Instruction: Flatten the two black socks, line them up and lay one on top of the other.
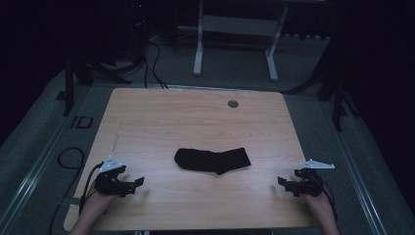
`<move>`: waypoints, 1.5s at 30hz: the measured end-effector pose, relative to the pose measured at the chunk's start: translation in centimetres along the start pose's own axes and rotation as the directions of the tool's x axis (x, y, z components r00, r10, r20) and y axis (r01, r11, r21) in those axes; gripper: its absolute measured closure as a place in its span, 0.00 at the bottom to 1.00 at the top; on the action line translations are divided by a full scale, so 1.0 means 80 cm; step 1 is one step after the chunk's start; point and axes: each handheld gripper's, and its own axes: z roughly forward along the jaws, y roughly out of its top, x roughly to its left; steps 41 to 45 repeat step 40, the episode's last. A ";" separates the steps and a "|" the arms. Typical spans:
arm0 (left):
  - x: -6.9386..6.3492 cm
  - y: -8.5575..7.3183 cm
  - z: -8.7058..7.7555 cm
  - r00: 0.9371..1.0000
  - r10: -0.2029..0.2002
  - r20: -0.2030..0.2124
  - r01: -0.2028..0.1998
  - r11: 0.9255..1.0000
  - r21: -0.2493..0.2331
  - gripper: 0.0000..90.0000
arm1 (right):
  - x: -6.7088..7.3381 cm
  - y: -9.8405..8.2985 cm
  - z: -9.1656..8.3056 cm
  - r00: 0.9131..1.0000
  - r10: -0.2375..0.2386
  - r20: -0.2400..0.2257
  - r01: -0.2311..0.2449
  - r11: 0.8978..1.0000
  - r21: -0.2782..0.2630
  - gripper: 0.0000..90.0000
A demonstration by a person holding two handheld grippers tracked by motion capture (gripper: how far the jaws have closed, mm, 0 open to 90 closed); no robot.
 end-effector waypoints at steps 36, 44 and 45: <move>0.027 -0.029 -0.049 0.989 -0.118 -0.088 0.104 0.984 -0.145 0.09 | -0.008 -0.006 -0.019 0.996 0.041 0.073 -0.028 0.985 -0.168 0.16; 0.028 -0.029 -0.049 0.989 -0.123 -0.087 0.108 0.982 -0.157 0.09 | -0.008 -0.006 -0.020 0.996 0.047 0.074 -0.034 0.985 -0.169 0.16; 0.028 -0.029 -0.049 0.989 -0.123 -0.087 0.108 0.982 -0.157 0.09 | -0.008 -0.006 -0.020 0.996 0.047 0.074 -0.034 0.985 -0.169 0.16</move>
